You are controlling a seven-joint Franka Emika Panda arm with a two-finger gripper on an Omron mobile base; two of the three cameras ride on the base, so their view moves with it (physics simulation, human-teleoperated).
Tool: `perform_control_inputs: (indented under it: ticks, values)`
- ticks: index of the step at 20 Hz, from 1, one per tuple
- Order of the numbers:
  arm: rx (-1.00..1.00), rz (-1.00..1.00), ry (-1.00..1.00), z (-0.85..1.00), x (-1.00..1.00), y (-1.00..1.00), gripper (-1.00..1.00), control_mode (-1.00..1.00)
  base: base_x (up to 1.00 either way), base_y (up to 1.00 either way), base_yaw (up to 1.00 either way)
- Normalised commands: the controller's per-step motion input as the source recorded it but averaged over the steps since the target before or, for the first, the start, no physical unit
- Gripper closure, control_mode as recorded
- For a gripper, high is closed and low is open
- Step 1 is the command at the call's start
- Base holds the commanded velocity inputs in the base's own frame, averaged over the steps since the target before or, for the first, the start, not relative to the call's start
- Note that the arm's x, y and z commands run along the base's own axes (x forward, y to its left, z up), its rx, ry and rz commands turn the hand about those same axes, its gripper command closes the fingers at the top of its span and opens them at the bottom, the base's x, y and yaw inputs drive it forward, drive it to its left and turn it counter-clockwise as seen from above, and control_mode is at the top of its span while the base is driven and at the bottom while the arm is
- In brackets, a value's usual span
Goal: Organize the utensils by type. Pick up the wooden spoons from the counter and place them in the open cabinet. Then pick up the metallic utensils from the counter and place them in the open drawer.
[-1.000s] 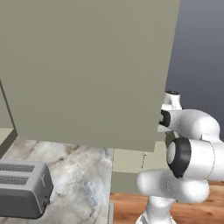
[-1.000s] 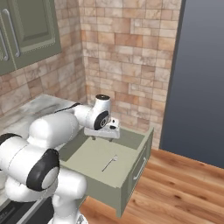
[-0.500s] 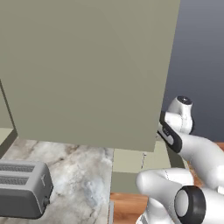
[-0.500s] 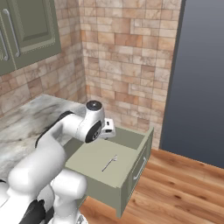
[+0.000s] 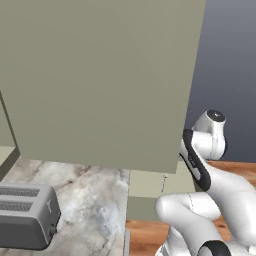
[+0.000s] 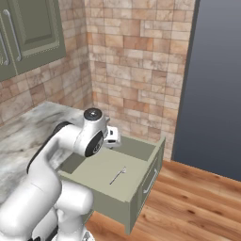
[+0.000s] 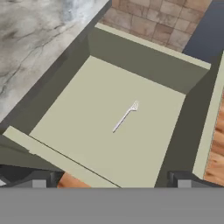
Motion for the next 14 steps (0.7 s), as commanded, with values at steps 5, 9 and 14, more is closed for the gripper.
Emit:
perform_control_inputs:
  ticks: [5,9,14]
  values:
    - [0.0,-0.13,0.0,0.11,-0.18,-0.01,-1.0,-1.0,0.0,0.0,0.0]
    - [0.0,-0.12,0.0,0.0,-0.04,-0.04,-1.0,-1.0,0.0,0.0,0.0]
    - [0.0,0.0,0.01,0.0,0.0,0.0,-1.0,-1.0,0.0,0.0,0.0]
